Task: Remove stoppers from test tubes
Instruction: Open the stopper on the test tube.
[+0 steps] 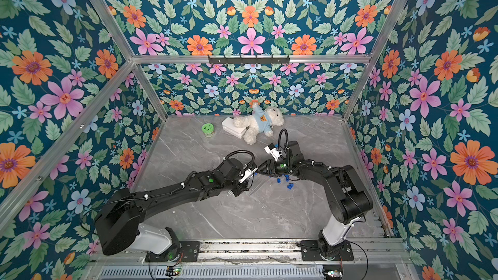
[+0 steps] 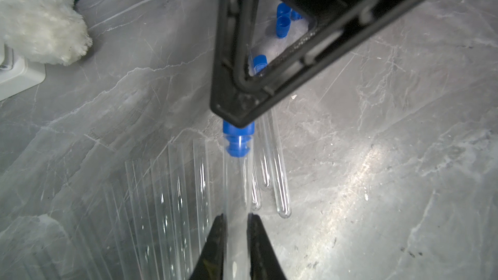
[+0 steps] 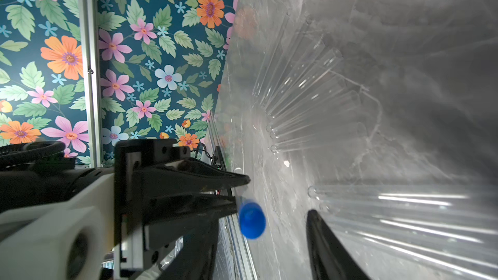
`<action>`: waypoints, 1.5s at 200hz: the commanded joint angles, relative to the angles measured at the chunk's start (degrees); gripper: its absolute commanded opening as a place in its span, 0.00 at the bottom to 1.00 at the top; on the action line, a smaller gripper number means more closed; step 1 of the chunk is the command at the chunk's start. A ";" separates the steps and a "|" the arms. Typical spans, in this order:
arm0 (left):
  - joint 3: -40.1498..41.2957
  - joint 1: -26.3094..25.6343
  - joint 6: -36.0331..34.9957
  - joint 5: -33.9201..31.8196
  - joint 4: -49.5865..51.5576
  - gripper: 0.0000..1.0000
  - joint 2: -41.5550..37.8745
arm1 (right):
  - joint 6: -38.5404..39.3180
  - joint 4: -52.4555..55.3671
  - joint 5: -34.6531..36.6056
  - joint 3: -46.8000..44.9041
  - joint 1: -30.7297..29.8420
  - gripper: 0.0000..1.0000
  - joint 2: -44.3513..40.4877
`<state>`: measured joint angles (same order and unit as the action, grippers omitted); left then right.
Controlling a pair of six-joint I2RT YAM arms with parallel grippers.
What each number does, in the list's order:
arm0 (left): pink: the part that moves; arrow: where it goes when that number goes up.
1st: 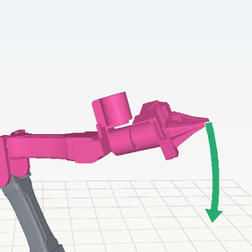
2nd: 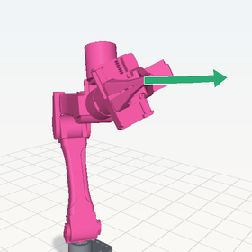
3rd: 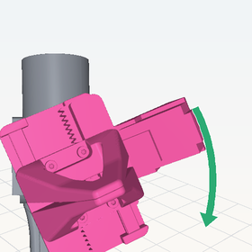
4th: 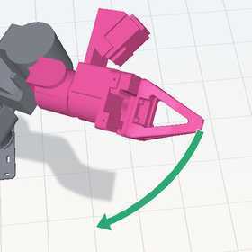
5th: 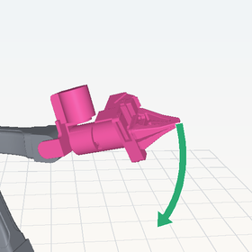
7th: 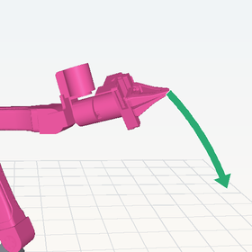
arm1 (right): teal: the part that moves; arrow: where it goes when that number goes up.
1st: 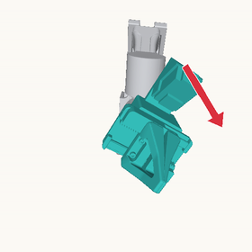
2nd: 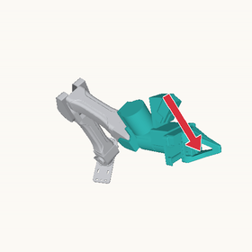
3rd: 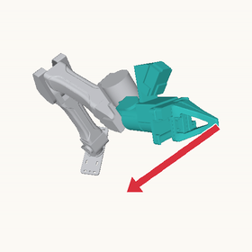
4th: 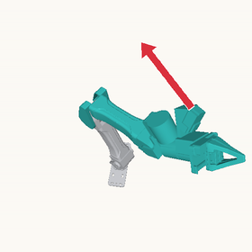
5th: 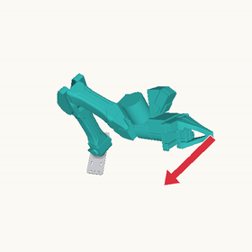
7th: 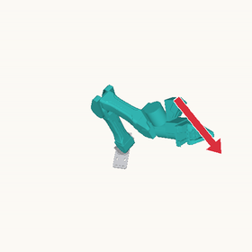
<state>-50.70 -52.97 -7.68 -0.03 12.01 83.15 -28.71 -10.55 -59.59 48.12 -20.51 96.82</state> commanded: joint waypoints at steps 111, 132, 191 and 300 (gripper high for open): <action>-0.28 -0.03 -0.79 0.76 -1.64 0.05 0.15 | 0.50 -0.77 -2.37 1.05 -1.36 0.38 1.28; -0.38 -0.03 -0.86 0.66 -1.48 0.05 0.24 | 0.14 -1.12 -2.80 1.09 -1.50 0.36 1.36; -0.37 0.00 -0.88 0.71 -1.46 0.05 0.43 | -0.15 -1.32 -2.99 1.07 -1.64 0.26 1.36; -0.54 -0.03 -0.89 0.44 -1.13 0.04 0.76 | 0.06 -0.79 -2.92 1.20 -1.81 0.11 1.34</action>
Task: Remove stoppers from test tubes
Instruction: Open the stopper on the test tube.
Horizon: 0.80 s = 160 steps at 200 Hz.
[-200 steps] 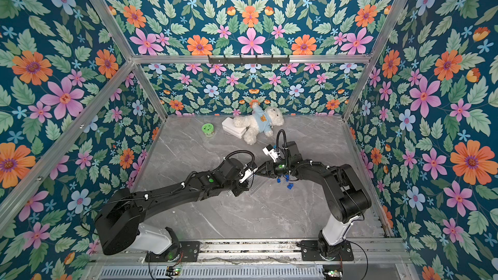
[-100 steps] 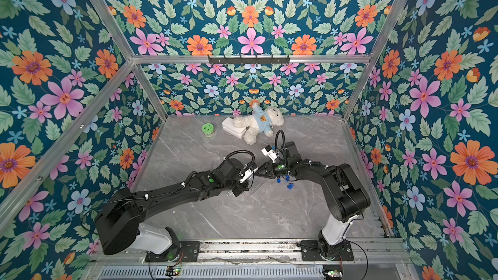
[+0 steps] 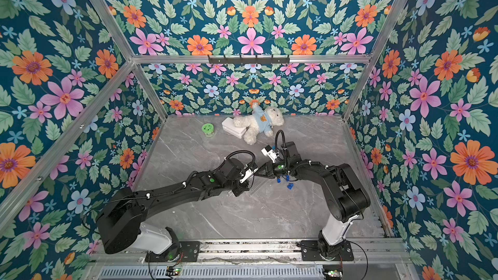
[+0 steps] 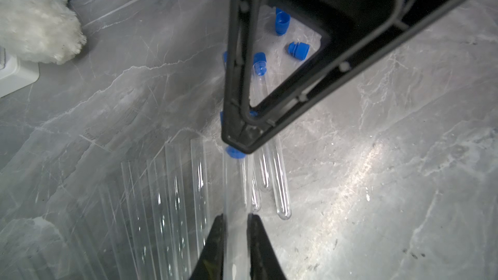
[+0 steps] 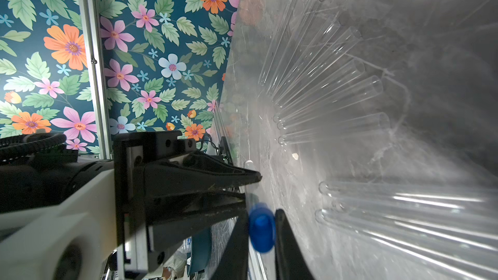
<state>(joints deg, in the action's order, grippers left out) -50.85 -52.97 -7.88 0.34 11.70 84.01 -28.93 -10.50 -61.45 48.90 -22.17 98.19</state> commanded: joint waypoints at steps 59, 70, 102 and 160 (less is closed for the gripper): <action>-0.23 -0.27 -0.91 -1.25 0.41 0.03 -0.27 | 1.03 0.39 -0.42 0.70 -0.14 0.04 -0.79; -0.13 -0.42 -0.93 -1.72 0.68 0.03 -0.22 | 1.02 0.33 -0.43 0.62 -0.12 0.02 -0.91; -0.03 -0.81 -1.07 -2.87 1.46 0.01 0.59 | -0.23 -1.61 -1.41 0.03 0.63 0.00 -1.69; -0.12 -0.95 -1.43 -4.13 2.08 0.00 1.41 | -1.45 -2.70 -1.26 -1.17 2.46 0.00 -2.63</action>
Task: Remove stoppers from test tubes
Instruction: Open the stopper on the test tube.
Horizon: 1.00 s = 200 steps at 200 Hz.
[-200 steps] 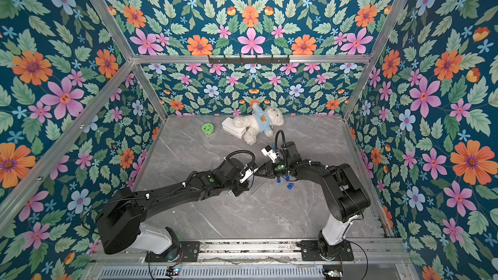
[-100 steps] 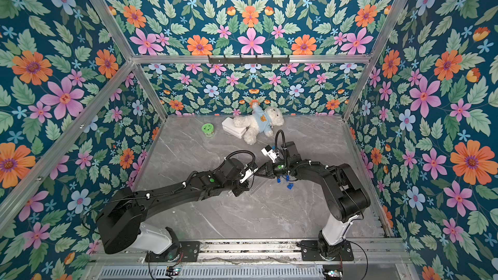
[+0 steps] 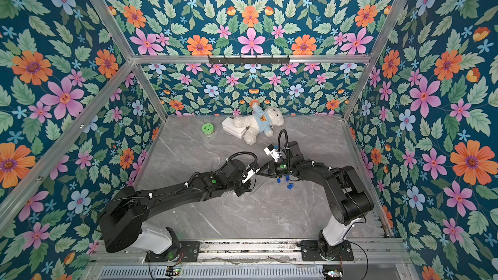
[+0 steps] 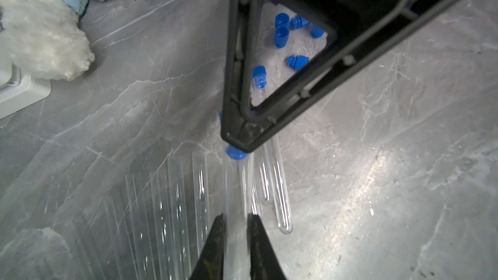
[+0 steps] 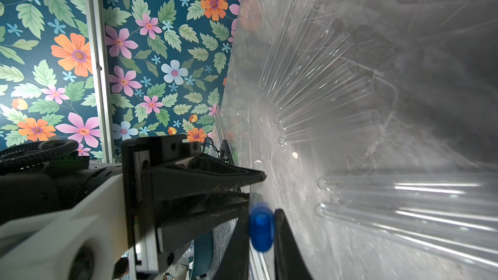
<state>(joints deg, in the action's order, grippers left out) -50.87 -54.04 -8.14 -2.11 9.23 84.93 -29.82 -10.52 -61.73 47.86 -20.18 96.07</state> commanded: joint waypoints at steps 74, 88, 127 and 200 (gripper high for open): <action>-1.05 0.12 -2.12 -4.25 7.52 0.00 1.56 | 5.26 5.68 4.62 1.38 0.62 0.00 -3.09; -1.16 0.08 -2.16 -4.49 7.87 0.00 1.83 | 5.55 6.12 5.16 1.50 0.65 0.00 -3.22; -1.28 0.09 -2.31 -4.96 8.67 0.00 2.19 | 6.10 7.08 6.29 1.42 1.24 0.00 -3.89; -1.42 -0.67 -2.69 -6.94 10.19 0.00 3.97 | 4.53 5.26 6.69 0.32 3.12 0.00 -5.28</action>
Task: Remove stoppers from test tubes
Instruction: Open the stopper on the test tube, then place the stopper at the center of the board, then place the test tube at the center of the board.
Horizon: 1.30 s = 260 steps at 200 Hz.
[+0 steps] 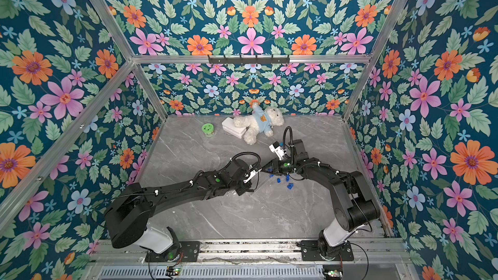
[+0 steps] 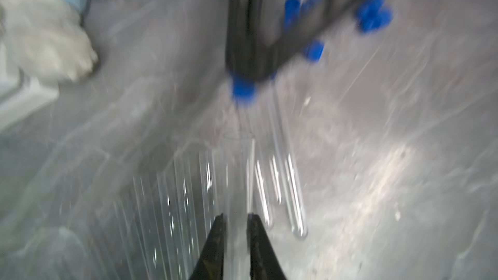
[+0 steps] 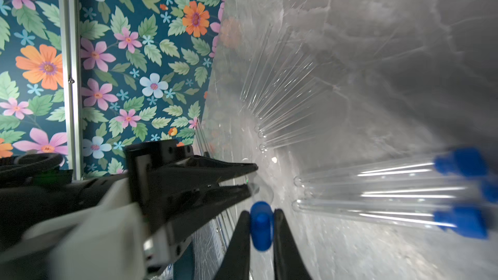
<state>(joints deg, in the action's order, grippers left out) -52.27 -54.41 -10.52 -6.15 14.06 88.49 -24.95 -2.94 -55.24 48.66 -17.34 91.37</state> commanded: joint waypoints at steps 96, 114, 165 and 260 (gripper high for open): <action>-1.65 -0.52 5.79 -0.66 2.88 0.00 1.49 | 4.44 10.94 20.60 0.16 4.72 0.00 -1.79; -1.99 -0.54 6.46 -0.63 2.52 0.00 2.61 | 5.73 12.99 24.48 0.47 4.80 0.00 -1.82; -3.05 -0.60 7.18 -1.39 3.03 0.00 6.20 | 6.93 14.89 29.59 1.07 4.81 0.00 -0.55; -3.79 -0.52 7.62 -2.73 3.42 0.00 9.60 | 6.94 14.98 31.57 1.82 4.77 0.03 2.19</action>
<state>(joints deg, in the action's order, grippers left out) -55.86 -54.98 -3.29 -8.03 17.37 98.02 -18.98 11.40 -24.91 49.93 -12.53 93.27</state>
